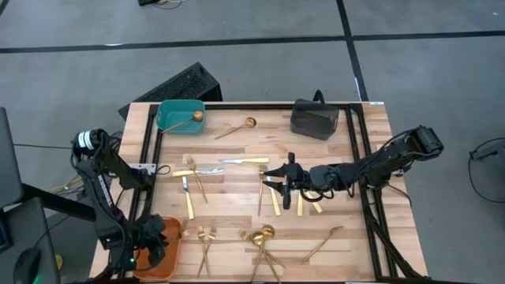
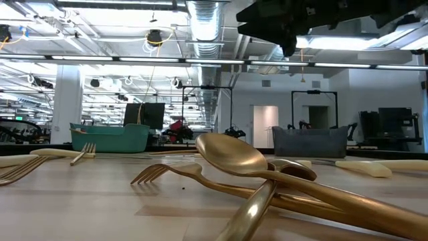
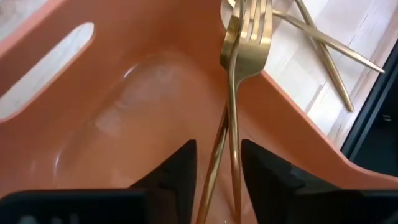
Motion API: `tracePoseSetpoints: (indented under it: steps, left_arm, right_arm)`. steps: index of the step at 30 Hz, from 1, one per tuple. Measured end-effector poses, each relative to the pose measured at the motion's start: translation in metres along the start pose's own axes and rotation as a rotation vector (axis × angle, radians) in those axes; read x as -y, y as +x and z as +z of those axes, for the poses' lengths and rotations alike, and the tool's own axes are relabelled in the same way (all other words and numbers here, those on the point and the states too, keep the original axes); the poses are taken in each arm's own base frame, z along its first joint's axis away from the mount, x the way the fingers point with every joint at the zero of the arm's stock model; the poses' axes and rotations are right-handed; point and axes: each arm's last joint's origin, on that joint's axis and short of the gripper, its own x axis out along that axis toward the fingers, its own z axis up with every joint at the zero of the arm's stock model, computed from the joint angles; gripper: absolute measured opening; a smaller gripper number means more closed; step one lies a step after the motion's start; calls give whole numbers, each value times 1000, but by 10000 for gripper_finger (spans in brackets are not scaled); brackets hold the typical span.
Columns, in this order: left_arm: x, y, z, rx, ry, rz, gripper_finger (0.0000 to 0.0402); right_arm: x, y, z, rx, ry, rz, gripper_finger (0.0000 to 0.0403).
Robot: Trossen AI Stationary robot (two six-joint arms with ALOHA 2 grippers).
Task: Sort silverware by color (type)
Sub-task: Put the fork into the orange bin from the black bin, then put the knife into the black bin
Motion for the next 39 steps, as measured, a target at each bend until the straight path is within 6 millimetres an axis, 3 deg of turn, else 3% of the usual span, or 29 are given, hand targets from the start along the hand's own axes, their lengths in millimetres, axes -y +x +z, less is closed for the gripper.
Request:
tracePoseSetpoints:
  steps: [7, 14, 18, 25, 32, 39]
  left_arm:
    - [13, -19, 15, 97, 10, -23, 147]
    - [23, -39, 46, 255, 116, 102, 148]
    - [27, -35, 74, 434, 233, 152, 148]
    - [37, -14, 129, 410, 340, 249, 149]
    - [31, -4, 174, 438, 347, 341, 149]
    - [25, -1, 189, 441, 325, 385, 149]
  right_arm:
    - [16, -1, -11, -167, -51, -166, 162]
    - [52, 9, -24, -334, -55, -274, 162]
    - [90, 30, -19, -454, -5, -278, 162]
    - [137, 78, -21, -664, -13, -235, 162]
    - [146, 125, -27, -757, -47, -141, 162]
    - [144, 149, -44, -852, -89, -115, 162]
